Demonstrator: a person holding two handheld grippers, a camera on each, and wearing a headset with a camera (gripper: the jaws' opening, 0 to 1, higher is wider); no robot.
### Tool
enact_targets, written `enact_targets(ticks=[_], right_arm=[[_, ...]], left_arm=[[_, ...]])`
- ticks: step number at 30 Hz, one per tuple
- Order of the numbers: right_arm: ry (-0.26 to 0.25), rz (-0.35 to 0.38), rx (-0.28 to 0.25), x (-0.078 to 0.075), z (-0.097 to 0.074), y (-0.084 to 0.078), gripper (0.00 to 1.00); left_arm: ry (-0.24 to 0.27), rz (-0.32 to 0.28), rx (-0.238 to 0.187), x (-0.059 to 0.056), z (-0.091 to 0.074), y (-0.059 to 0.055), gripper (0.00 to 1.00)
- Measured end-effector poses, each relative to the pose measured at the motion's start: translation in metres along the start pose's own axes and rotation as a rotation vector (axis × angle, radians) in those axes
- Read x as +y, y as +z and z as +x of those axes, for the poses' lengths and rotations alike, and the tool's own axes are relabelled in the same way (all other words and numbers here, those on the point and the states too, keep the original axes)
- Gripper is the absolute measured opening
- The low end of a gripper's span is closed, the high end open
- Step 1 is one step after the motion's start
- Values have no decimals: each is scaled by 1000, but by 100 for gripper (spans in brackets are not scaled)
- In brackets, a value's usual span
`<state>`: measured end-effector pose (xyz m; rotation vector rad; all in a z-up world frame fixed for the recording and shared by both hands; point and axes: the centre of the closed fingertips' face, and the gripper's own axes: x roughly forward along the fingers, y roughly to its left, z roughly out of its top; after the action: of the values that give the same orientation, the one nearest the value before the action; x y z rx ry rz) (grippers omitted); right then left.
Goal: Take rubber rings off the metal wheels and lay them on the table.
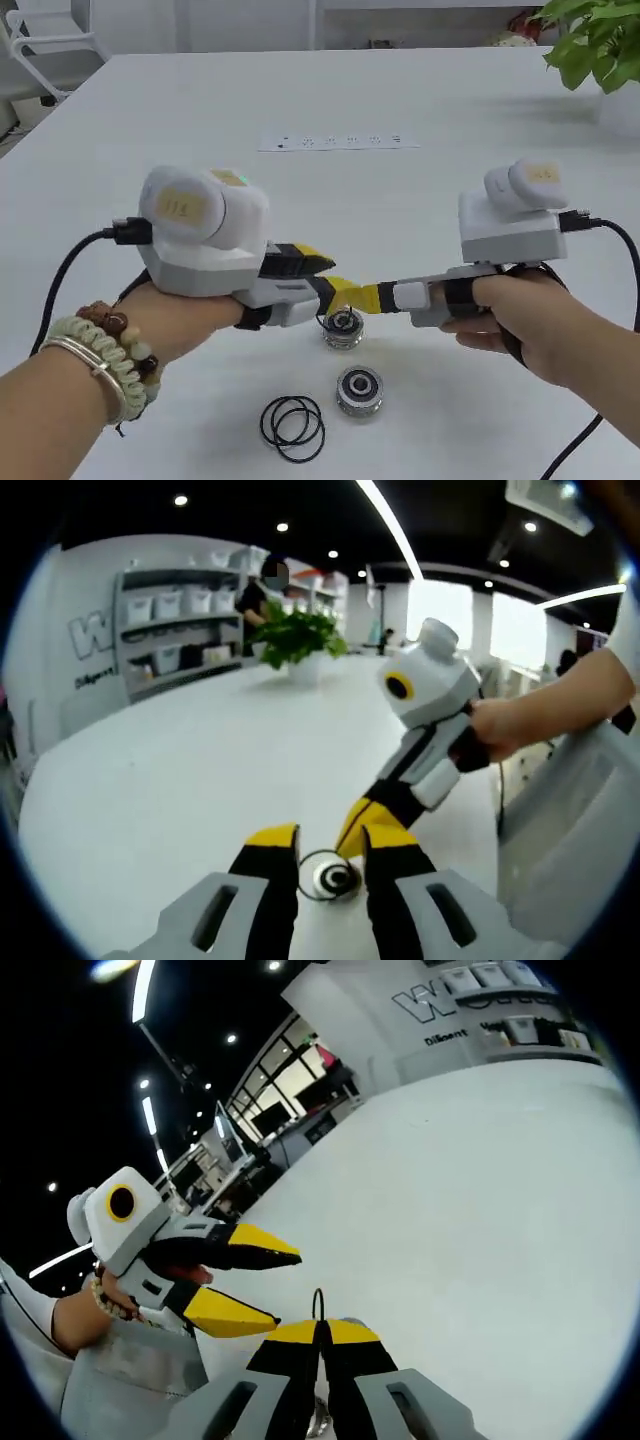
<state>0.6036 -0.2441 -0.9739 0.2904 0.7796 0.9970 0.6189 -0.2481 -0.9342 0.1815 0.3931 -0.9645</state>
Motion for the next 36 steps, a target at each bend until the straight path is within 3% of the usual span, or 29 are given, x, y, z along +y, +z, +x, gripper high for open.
enact_targets(ticks=[6,13,17,23,25,27,29,36], right_arm=[[47,-16,-23,17,-2,11,0],[92,-65,7,36,0,9,0],[121,-78,34,46,3,5,0],[161,-100,82,57,8,-4,0],[168,-109,101,59,9,-8,0],[155,-126,129,57,11,-13,0],[156,-139,148,58,13,-17,0],[174,-162,235,62,17,-36,0]], left_arm=[[-8,42,-73,-7,-16,31,30],[-5,53,-133,-10,-47,67,39],[10,67,-148,-10,-72,74,40],[79,121,-71,-10,-112,54,46],[88,127,-61,-13,-125,46,49],[92,133,-42,-6,-136,35,52],[96,134,-33,-10,-144,28,55],[108,34,-50,-19,-173,2,60]])
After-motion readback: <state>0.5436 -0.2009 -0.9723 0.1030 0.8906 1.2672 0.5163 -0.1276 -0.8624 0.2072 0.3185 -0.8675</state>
